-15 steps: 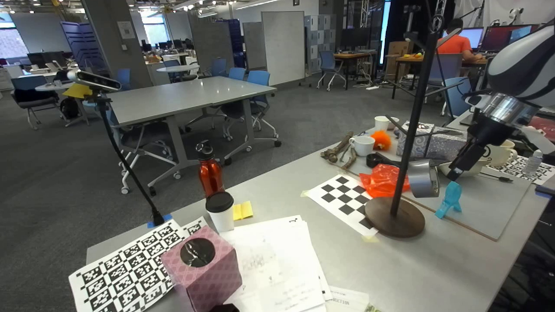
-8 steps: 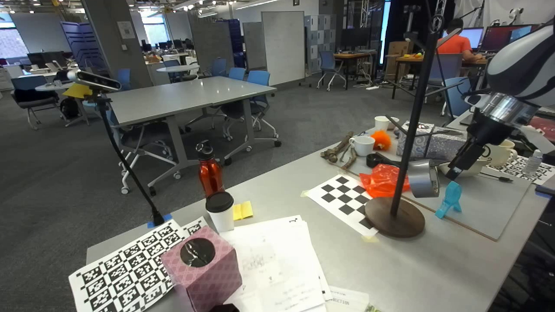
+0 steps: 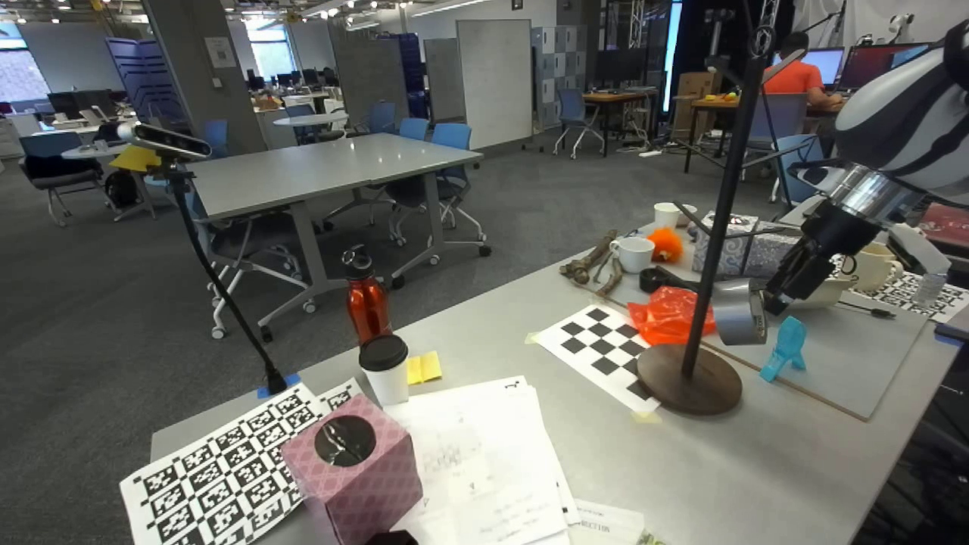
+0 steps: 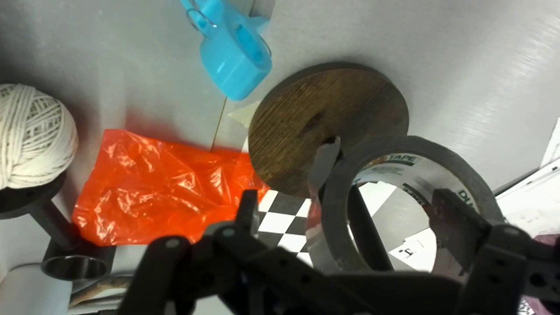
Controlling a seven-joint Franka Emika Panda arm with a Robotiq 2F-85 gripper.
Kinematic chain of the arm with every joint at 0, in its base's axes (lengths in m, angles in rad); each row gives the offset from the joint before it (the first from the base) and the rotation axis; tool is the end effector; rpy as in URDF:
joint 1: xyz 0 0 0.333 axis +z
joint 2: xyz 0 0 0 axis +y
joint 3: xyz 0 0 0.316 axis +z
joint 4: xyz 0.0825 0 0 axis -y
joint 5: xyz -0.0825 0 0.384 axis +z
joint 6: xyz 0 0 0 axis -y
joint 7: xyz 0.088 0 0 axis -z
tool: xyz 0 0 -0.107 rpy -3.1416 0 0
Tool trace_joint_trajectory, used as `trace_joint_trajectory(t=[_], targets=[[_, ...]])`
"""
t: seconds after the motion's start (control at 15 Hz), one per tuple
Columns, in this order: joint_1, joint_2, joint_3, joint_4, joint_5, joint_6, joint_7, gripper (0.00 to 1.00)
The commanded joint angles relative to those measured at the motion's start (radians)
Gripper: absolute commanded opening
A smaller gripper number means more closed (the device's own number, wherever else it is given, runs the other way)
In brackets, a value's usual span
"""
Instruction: Pick up the grey tape from the black support and put it on the table.
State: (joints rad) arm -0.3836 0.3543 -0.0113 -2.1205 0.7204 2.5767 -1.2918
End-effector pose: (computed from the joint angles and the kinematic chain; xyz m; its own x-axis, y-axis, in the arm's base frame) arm 0.5352 -0.2351 0.2500 0.8903 0.2476 0.3823 0.3194 -0.9378 -0.1364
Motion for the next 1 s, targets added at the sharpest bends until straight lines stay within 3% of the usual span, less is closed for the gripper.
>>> trace_joint_trajectory(t=[0.0, 0.13, 0.27, 0.67, 0.8, 0.93], targets=[[-0.014, 0.049, 0.012, 0.043, 0.049, 0.016, -0.096, 0.98], [-0.019, 0.060, 0.014, 0.050, 0.065, 0.010, -0.122, 0.73], [-0.020, 0.068, 0.014, 0.056, 0.081, 0.011, -0.146, 0.64], [-0.016, 0.081, 0.010, 0.069, 0.115, 0.008, -0.189, 0.17], [-0.015, 0.080, 0.009, 0.071, 0.120, 0.004, -0.195, 0.04], [-0.013, 0.077, 0.006, 0.073, 0.123, 0.007, -0.196, 0.05]])
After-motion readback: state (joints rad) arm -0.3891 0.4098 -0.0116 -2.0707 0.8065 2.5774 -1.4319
